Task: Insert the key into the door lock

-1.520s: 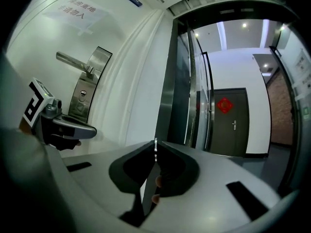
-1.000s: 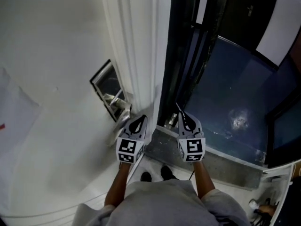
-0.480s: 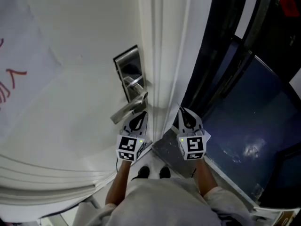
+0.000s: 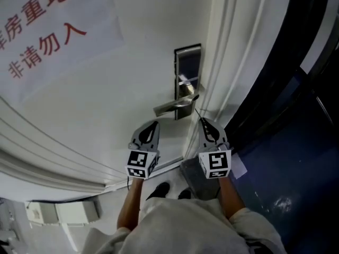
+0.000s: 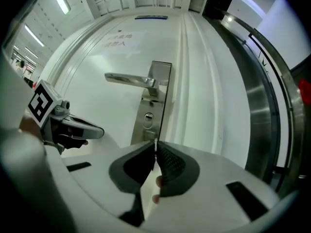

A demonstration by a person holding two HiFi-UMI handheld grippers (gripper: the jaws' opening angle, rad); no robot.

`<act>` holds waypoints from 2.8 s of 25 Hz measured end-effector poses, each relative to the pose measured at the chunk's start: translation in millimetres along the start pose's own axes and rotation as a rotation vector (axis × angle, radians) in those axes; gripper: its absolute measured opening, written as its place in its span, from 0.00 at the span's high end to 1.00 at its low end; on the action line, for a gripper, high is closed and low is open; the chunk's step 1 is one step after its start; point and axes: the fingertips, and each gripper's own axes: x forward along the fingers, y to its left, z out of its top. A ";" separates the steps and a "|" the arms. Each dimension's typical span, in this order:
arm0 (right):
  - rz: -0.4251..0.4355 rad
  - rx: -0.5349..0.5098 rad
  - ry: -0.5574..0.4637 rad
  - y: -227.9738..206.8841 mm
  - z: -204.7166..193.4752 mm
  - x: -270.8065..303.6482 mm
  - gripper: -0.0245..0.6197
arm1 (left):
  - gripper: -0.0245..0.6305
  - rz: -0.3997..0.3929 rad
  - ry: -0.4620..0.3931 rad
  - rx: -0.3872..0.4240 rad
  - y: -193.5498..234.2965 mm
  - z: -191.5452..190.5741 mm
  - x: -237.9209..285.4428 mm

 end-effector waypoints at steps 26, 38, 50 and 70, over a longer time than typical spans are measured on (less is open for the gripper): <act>-0.022 -0.951 -0.069 31.2 34.8 9.0 0.91 | 0.94 0.048 -0.013 0.009 13.6 4.0 -13.7; -0.020 -1.174 -0.078 36.8 42.9 11.8 0.91 | 0.94 0.038 -0.003 0.008 12.1 1.0 -9.3; 0.014 -1.211 -0.070 31.7 33.0 16.8 0.91 | 0.94 0.030 -0.002 0.003 8.7 -0.5 -3.8; 0.045 -1.249 -0.033 33.6 36.1 24.0 0.91 | 0.94 0.018 -0.003 0.000 5.5 -0.7 1.8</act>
